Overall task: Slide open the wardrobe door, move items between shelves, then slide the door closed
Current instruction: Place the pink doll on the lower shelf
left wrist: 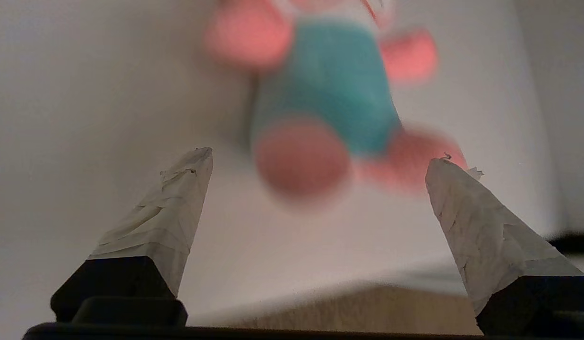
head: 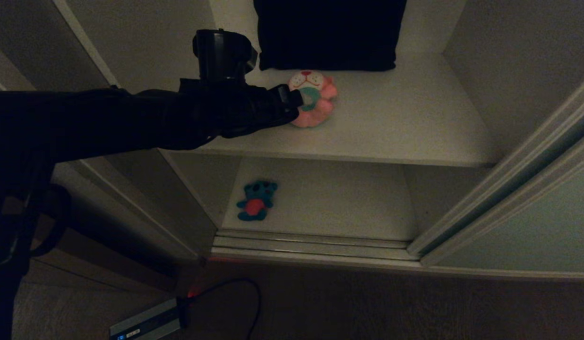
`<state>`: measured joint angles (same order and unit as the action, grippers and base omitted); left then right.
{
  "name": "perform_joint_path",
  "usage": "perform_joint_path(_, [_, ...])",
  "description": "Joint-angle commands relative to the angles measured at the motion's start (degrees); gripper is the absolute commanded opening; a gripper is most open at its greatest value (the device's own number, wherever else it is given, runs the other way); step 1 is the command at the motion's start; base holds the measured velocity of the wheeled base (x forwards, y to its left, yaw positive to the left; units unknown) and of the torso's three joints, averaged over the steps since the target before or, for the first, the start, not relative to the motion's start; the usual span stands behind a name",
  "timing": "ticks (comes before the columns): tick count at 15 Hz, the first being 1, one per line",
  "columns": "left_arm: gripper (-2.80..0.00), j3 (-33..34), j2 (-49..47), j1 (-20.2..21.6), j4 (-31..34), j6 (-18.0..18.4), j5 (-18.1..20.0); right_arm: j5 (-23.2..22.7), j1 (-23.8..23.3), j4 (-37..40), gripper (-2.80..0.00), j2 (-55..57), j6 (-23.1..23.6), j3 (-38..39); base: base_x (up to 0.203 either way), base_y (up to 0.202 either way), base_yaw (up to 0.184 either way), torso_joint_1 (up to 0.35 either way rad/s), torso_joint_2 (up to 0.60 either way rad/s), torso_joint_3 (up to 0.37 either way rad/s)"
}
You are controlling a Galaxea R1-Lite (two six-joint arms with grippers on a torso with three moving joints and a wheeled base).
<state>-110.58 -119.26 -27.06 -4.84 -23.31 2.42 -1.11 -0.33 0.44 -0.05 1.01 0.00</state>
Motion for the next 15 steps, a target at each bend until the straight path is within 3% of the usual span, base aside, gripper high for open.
perform_joint_path(1, [0.0, 0.1, -0.1, -0.2, -0.3, -0.1, -0.8, 0.0, 0.0, 0.0, -2.8, 0.0, 0.0, 0.3, 0.176, 0.0, -0.001, 0.007, 0.01, 0.007])
perform_joint_path(7, [0.0, -0.1, -4.9, -0.1, -10.0, 2.5, -1.8, 0.0, 0.0, 0.0, -2.8, 0.0, 0.0, 0.3, 0.02, 0.0, 0.001, 0.001, 0.0, 0.0])
perform_joint_path(12, [0.0, -0.4, -7.9, -0.1, -13.2, 2.5, -1.8, 0.0, 0.0, 0.0, -2.8, 0.0, 0.1, 0.3, 0.0, 0.0, 0.0, 0.0, 0.0, 0.0])
perform_joint_path(13, [-2.8, -0.4, -8.1, -0.1, -13.0, 2.1, -1.7, 0.0, 0.0, 0.0, -2.8, 0.0, 0.0, 0.2, 0.0, 0.0, 0.0, 0.0, 0.0, 0.0])
perform_joint_path(15, [-2.8, -0.4, -8.2, -0.1, -13.7, 1.8, -1.5, 0.0, 0.0, 0.0, -2.8, 0.0, 0.0, 0.3, 0.0, 0.0, 0.0, 0.0, 0.0, 0.0])
